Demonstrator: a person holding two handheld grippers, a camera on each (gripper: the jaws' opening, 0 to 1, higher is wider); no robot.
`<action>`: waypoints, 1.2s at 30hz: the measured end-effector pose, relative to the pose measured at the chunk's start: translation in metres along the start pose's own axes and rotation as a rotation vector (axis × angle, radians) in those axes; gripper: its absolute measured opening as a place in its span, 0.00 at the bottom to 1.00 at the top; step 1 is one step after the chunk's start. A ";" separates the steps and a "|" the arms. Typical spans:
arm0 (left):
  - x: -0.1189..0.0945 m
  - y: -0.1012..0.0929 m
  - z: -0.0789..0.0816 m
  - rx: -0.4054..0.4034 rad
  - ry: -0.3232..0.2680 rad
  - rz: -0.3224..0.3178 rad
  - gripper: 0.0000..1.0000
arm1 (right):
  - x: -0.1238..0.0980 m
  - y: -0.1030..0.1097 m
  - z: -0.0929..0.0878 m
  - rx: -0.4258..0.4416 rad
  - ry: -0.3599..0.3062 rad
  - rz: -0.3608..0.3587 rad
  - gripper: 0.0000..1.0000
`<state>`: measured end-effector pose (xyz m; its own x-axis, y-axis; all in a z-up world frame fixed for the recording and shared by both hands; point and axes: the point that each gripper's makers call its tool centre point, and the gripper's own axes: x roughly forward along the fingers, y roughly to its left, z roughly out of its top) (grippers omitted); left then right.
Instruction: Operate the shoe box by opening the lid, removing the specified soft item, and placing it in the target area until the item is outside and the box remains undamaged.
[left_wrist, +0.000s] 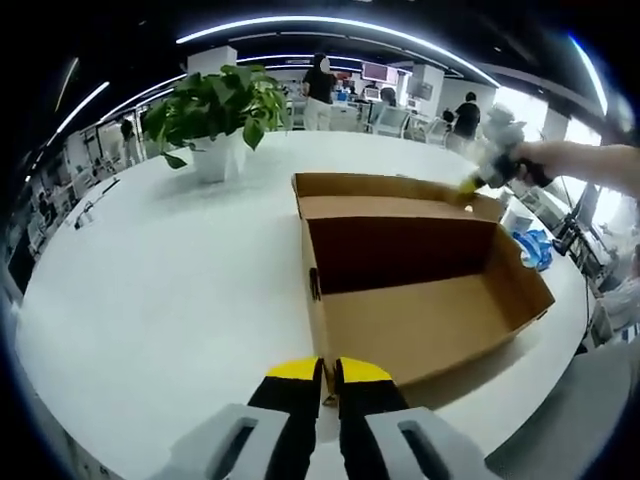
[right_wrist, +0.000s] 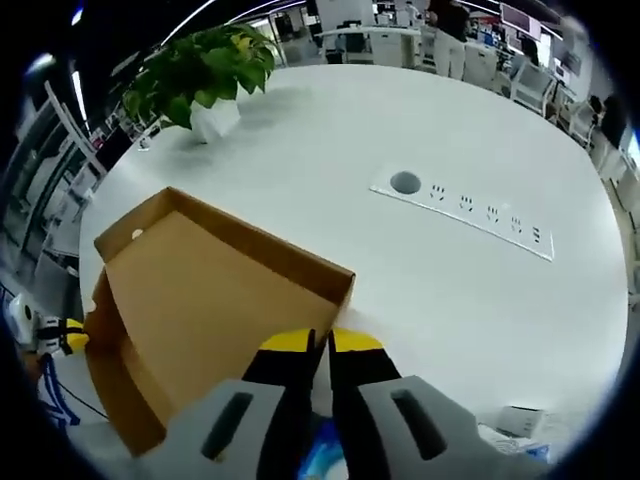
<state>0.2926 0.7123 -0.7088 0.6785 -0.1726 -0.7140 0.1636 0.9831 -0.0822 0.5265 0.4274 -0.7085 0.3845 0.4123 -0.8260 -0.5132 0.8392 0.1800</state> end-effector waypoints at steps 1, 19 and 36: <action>0.000 0.000 0.000 0.000 0.001 -0.001 0.05 | -0.002 0.000 0.001 -0.005 -0.006 -0.001 0.03; -0.002 -0.002 0.000 0.007 0.001 -0.009 0.05 | -0.048 0.016 0.023 -0.159 -0.141 -0.045 0.02; -0.004 -0.003 0.000 0.004 -0.021 -0.020 0.05 | -0.093 0.036 0.027 -0.186 -0.331 -0.071 0.00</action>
<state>0.2890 0.7104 -0.7056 0.6897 -0.1933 -0.6978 0.1797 0.9793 -0.0937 0.4928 0.4283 -0.6110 0.6359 0.4729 -0.6100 -0.5948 0.8039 0.0032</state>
